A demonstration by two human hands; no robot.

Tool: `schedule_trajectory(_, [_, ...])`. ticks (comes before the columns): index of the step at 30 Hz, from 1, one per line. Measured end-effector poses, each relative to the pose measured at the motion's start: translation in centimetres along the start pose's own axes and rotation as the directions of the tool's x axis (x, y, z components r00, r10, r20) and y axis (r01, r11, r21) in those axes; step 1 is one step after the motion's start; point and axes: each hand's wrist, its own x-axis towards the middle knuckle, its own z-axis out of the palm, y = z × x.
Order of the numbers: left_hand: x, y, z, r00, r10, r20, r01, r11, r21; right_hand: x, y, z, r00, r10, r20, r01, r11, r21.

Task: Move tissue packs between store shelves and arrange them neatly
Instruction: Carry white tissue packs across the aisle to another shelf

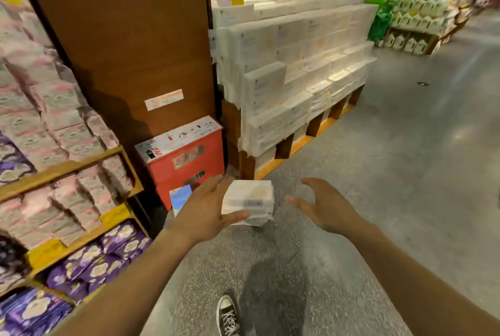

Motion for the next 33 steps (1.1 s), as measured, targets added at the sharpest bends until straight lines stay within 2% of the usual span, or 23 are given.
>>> schedule_trajectory(9, [22.4, -8.9, 0.7, 0.988, -0.067, 0.141, 0.066, 0.998, 0.01, 22.9, 1.0, -1.2, 0.994, 0.112, 0.008, -0.112, 0.994, 0.005])
schedule_trajectory(15, [34.1, -15.4, 7.5, 0.981, -0.128, 0.149, 0.119, 0.991, 0.069, 36.9, 6.1, 1.8, 0.989, 0.146, 0.031, -0.146, 0.989, 0.016])
schedule_trajectory(19, [40.9, -20.8, 16.3, 0.977, -0.161, 0.142, 0.152, 0.986, 0.073, 46.3, 11.2, 9.2, 0.985, 0.167, 0.051, -0.17, 0.984, 0.058])
schedule_trajectory(26, [48.5, -33.4, 37.5, 0.957, -0.248, 0.153, 0.245, 0.969, 0.039, 60.0, 22.2, 27.3, 0.971, 0.228, 0.077, -0.236, 0.965, 0.113])
schedule_trajectory(33, [51.4, -44.3, 54.0, 0.875, -0.473, 0.102, 0.477, 0.879, -0.022, 68.5, 31.6, 43.2, 0.922, 0.356, 0.152, -0.377, 0.915, 0.143])
